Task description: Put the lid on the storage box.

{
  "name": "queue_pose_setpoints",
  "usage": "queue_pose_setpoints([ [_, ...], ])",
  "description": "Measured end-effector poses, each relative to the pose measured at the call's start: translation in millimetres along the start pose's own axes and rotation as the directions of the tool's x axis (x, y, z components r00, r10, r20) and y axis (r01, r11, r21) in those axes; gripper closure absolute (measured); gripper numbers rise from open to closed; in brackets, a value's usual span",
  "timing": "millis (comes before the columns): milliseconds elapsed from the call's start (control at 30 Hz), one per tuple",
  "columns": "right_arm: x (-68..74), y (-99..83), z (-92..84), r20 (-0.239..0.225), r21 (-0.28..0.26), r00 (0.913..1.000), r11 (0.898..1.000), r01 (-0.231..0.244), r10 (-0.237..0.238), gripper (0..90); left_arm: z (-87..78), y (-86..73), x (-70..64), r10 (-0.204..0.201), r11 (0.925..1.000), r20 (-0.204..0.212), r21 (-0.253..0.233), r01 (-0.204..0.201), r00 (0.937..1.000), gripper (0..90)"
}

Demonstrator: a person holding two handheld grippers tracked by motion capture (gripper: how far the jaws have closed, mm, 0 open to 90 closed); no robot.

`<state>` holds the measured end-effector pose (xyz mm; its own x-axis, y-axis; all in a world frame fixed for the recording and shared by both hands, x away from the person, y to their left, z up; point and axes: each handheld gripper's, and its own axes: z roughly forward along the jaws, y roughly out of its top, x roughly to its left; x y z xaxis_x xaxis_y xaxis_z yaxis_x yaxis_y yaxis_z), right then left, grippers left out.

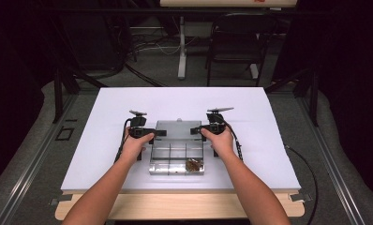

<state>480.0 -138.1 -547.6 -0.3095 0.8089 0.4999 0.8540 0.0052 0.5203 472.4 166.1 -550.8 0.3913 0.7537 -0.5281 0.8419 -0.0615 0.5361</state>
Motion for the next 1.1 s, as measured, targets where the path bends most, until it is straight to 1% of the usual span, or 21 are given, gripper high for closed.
queue_pose_setpoints([
  [200, -0.4, 0.0, 0.3, -0.003, 0.0, 1.0, 1.0, -0.006, 0.006, 39.8, 0.0, -0.1, -0.6, 0.003, 1.0, -0.003, -0.002, -0.003, 1.0, 37.6],
  [267, -0.8, 0.4, -0.2, 0.0, 0.01, 1.0, 1.0, 0.001, -0.001, 39.8, -0.1, -0.1, -0.7, 0.001, 1.0, -0.001, -0.004, -0.001, 1.0, 37.6],
  [467, -0.6, 0.5, 0.5, -0.005, 0.007, 0.9999, 1.0, -0.011, 0.011, 39.6, -0.3, 0.0, -1.3, 0.001, 1.0, -0.007, -0.006, -0.001, 1.0, 37.7],
  [633, 0.4, 1.3, -0.6, 0.004, 0.013, 1.0, 1.0, 0.007, -0.007, 39.7, -0.9, 0.2, -1.4, 0.006, 0.9999, -0.006, -0.01, -0.006, 1.0, 38.4],
  [900, 2.8, 1.3, -0.7, 0.005, -0.002, 1.0, 1.0, 0.0, 0.0, 40.1, -3.2, 0.9, -1.6, 0.013, 0.9999, -0.008, -0.011, -0.013, 0.9999, 40.8],
  [1033, 3.1, 1.6, -1.0, 0.005, -0.008, 1.0, 1.0, 0.006, -0.006, 40.2, -4.4, 1.3, -1.5, 0.017, 0.9998, -0.011, -0.014, -0.017, 0.9998, 42.5],
  [1100, 2.9, 1.8, -1.7, 0.003, -0.002, 0.9999, 1.0, 0.013, -0.013, 40.2, -4.8, 1.4, -1.9, 0.011, 0.9998, -0.014, -0.016, -0.011, 0.9998, 43.4],
])
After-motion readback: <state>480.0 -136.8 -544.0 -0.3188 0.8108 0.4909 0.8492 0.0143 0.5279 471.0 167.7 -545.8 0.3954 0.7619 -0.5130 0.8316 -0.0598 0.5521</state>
